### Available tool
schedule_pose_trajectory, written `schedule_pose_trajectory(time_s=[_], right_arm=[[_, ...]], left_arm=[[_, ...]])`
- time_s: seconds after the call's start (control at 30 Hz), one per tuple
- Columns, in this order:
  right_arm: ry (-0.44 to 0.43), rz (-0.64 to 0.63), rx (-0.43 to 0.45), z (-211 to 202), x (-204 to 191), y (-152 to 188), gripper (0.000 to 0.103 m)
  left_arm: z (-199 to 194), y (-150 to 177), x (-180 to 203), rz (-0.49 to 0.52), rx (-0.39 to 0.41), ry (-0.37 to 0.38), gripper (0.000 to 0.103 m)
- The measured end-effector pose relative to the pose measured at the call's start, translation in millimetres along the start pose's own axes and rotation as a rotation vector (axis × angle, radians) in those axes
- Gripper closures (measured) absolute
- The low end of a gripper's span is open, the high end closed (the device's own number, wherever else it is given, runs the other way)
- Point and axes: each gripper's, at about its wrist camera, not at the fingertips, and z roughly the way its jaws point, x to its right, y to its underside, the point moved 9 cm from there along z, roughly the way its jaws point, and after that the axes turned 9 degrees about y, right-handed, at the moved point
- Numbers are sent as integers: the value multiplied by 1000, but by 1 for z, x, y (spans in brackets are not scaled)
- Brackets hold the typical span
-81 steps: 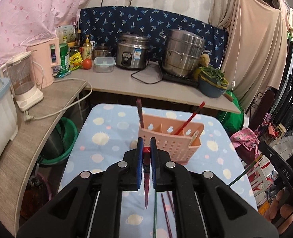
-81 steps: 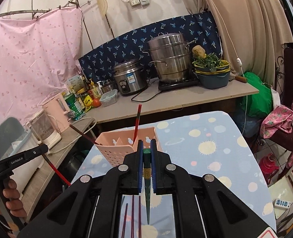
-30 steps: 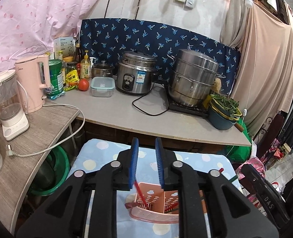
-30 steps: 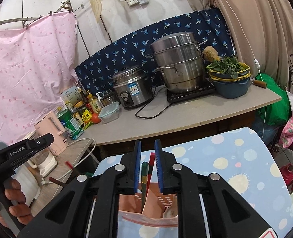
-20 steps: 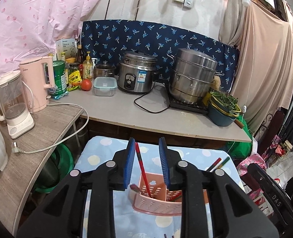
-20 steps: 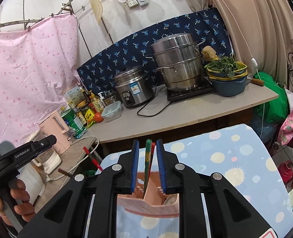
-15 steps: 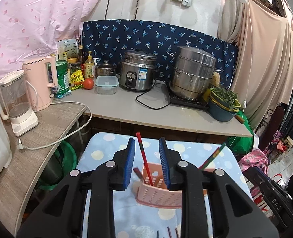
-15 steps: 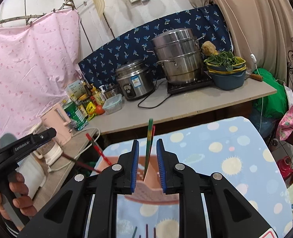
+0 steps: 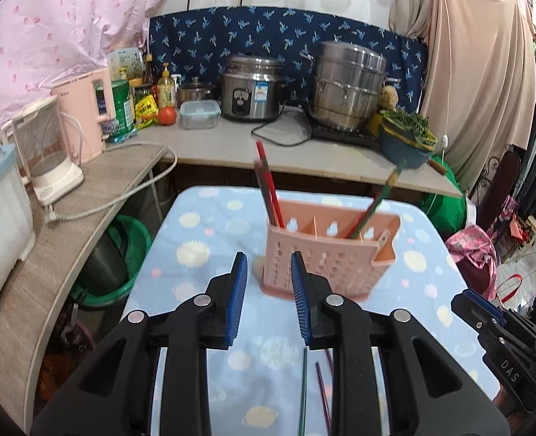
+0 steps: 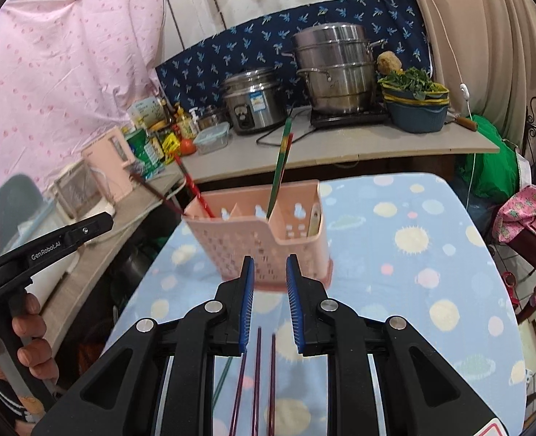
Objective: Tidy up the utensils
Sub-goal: 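Move left tool to a green chopstick while right tool moves to a dark-red chopstick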
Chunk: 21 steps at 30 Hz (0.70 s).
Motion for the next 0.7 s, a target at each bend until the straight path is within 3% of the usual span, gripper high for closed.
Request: schedule_pose_trajectory(time_s=[0.47,0.7], right_arm=[[48,-71,-212,-6,7,135,84],[50,-79,-303,-8,6,186,84]], left_arm=[[5,123,7,17,-209,13,79],[4,177,9,6,-300,24,79]])
